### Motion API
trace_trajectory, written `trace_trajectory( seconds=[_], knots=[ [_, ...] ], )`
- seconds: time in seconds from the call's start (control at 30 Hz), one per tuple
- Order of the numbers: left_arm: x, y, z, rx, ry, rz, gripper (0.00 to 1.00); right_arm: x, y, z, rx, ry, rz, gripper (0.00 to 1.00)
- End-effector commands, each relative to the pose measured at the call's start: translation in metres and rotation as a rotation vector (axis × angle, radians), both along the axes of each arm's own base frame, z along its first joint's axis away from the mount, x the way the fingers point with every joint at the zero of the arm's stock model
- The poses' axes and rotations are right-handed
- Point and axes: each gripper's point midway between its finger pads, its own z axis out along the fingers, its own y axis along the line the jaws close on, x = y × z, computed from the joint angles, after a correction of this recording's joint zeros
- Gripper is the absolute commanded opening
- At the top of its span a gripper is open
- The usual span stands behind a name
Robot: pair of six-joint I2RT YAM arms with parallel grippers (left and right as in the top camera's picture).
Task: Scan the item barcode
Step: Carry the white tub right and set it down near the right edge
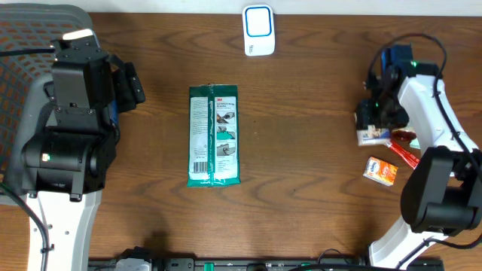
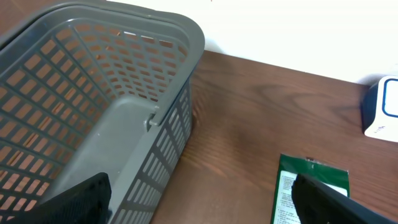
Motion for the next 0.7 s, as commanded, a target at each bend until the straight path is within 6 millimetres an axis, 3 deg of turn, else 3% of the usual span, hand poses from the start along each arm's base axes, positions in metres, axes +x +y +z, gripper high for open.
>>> trace_trajectory(
  seconds=[0.0, 0.03, 0.07, 0.27, 0.47, 0.57, 0.67],
  knots=[
    [0.000, 0.003, 0.003, 0.000, -0.011, 0.018, 0.92, -0.002, -0.002, -0.010, 0.012, -0.011, -0.035, 0.66],
    [0.000, 0.003, 0.003, 0.000, -0.011, 0.018, 0.92, -0.002, -0.003, -0.012, 0.011, -0.013, -0.036, 0.96],
    [0.000, 0.003, 0.003, 0.000, -0.011, 0.018, 0.92, -0.002, -0.003, -0.012, 0.011, -0.013, -0.036, 0.99],
    [0.000, 0.003, 0.003, 0.000, -0.011, 0.018, 0.92, -0.003, -0.004, 0.001, 0.004, -0.016, -0.033, 0.99],
    [0.000, 0.003, 0.003, 0.000, -0.011, 0.018, 0.92, 0.006, -0.001, 0.043, 0.024, -0.071, -0.061, 0.99],
    [0.000, 0.003, 0.003, 0.000, -0.011, 0.018, 0.92, 0.017, 0.014, 0.068, 0.113, -0.134, -0.084, 0.99],
    [0.000, 0.003, 0.003, 0.000, -0.011, 0.018, 0.92, 0.026, 0.046, 0.094, 0.304, -0.203, -0.054, 0.99]
  ],
)
